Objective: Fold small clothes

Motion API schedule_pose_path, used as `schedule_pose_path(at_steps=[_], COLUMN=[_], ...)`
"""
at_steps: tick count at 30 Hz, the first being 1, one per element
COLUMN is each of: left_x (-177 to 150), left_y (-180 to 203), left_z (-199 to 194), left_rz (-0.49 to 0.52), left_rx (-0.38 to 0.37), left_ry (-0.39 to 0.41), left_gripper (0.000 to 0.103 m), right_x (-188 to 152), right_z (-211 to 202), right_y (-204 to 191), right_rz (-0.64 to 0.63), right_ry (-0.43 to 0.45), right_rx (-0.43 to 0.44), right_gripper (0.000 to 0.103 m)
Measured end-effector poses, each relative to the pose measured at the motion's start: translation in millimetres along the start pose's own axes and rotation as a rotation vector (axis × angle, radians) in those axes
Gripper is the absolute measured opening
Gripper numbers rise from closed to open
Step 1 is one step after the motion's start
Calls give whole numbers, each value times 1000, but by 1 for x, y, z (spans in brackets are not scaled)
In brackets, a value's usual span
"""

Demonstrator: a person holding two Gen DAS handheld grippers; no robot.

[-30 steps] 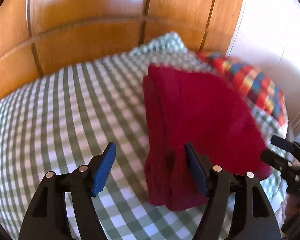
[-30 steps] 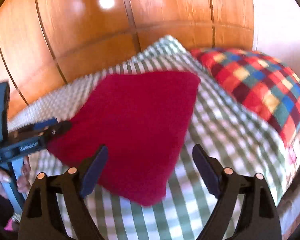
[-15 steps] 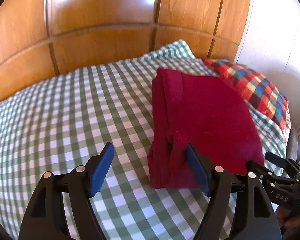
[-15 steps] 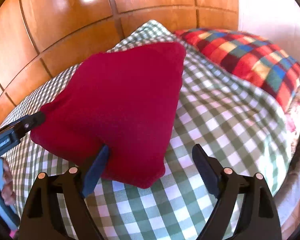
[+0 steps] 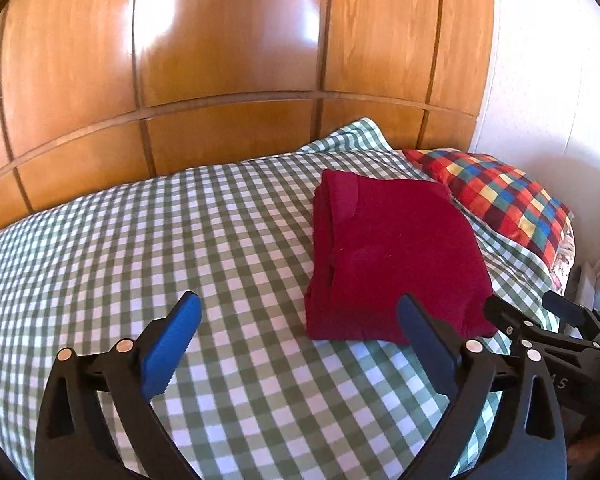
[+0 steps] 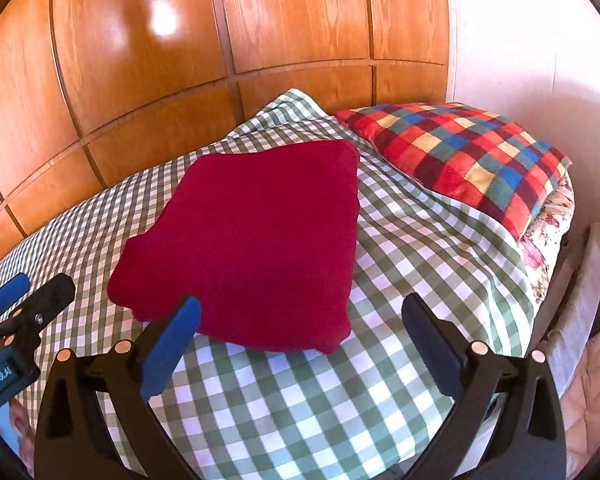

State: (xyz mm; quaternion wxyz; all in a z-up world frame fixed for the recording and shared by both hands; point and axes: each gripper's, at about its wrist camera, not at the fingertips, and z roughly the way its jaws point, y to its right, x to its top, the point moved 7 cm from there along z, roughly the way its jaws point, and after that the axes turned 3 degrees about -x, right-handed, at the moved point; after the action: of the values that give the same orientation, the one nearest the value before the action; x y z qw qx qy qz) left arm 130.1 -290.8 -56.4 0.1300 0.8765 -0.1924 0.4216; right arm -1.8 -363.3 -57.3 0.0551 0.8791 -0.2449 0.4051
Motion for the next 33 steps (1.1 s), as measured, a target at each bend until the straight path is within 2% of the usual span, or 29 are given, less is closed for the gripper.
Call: schedule_pose_path(at_steps=[16,33], left_x=[-5,0], left_y=[-11,-15], left_z=[-26,-32], left_rz=[-4,-1], left_rx=[56,79], left_ry=[49,70], left_gripper=[99,99], right_x=[-6,-6], right_z=[-17,-18], right_y=[-14,-16], right_rz=[-42,-44], right_ry=[31,32], right_rx=[-14,-6], right_gripper=[100,100])
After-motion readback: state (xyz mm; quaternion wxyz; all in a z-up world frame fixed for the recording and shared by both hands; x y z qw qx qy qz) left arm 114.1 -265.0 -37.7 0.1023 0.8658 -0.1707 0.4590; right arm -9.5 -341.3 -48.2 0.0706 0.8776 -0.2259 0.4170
